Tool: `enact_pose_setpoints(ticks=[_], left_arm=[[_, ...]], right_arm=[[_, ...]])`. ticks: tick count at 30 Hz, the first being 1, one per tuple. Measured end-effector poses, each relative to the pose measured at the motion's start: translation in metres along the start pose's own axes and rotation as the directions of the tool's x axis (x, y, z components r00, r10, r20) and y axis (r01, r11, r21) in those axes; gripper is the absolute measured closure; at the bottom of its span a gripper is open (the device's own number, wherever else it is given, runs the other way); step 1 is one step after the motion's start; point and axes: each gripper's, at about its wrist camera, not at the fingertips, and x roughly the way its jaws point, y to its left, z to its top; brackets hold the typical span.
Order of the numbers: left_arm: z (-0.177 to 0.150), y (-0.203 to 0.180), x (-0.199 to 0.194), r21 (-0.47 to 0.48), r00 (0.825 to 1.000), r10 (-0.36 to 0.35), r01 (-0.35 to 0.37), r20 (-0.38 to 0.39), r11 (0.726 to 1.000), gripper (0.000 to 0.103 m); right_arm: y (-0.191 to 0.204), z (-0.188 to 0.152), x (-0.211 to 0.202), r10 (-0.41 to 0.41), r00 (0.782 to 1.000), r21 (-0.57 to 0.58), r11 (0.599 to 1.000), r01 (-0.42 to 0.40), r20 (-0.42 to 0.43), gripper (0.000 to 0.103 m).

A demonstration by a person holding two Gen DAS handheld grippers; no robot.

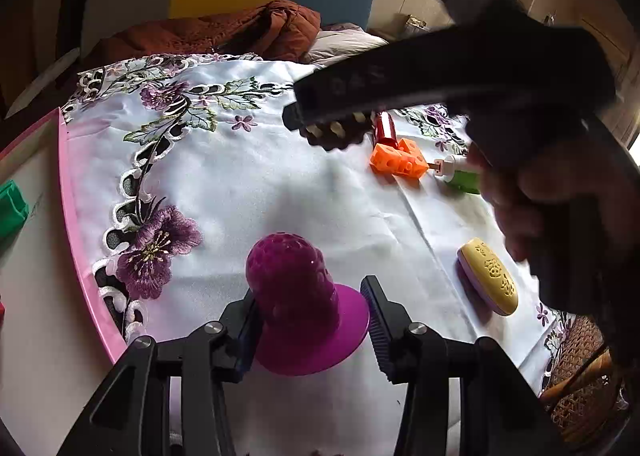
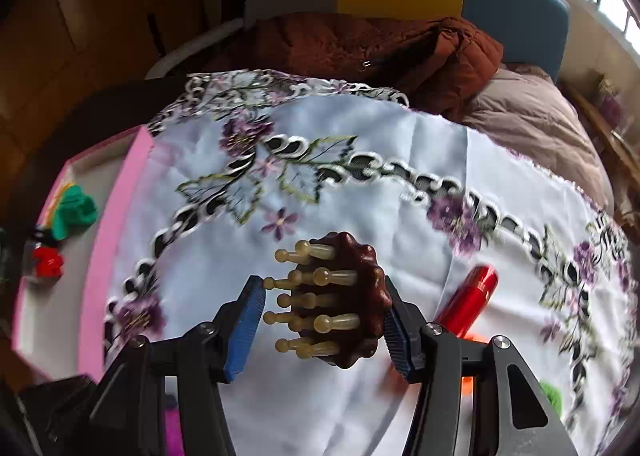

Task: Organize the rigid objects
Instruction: 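Grasp the brown spiky comb toy with the right gripper, then carry the magenta toy into the tray and release it with the left gripper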

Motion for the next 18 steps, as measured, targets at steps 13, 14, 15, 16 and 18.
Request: enact_pose_setpoints(ticks=[13,14,15,16,18], left_arm=[[-0.011,-0.012,-0.027,0.062,0.997,0.068,-0.070,0.039,0.996,0.056],[-0.011,-0.012,-0.032,0.064,0.996,0.074,-0.077,0.049,0.995,0.056],[-0.011,-0.013,-0.035,0.065,0.996,0.077,-0.080,0.055,0.995,0.056],[-0.011,-0.013,-0.041,0.063,0.995,0.079,-0.084,0.065,0.994,0.056],[-0.010,-0.014,-0.050,0.063,0.993,0.086,-0.091,0.085,0.994,0.056]], right_arm=[[-0.007,-0.043,0.002,0.011,1.000,0.061,0.998,-0.010,-0.011,0.046],[-0.006,-0.043,0.002,0.007,1.000,0.055,0.998,-0.006,-0.011,0.046],[-0.004,-0.043,0.003,0.001,1.000,0.047,0.999,-0.001,-0.009,0.046],[-0.003,-0.043,0.003,-0.003,1.000,0.041,0.999,0.004,-0.010,0.046],[-0.002,-0.043,0.004,-0.007,1.000,0.036,0.999,0.007,-0.010,0.046]])
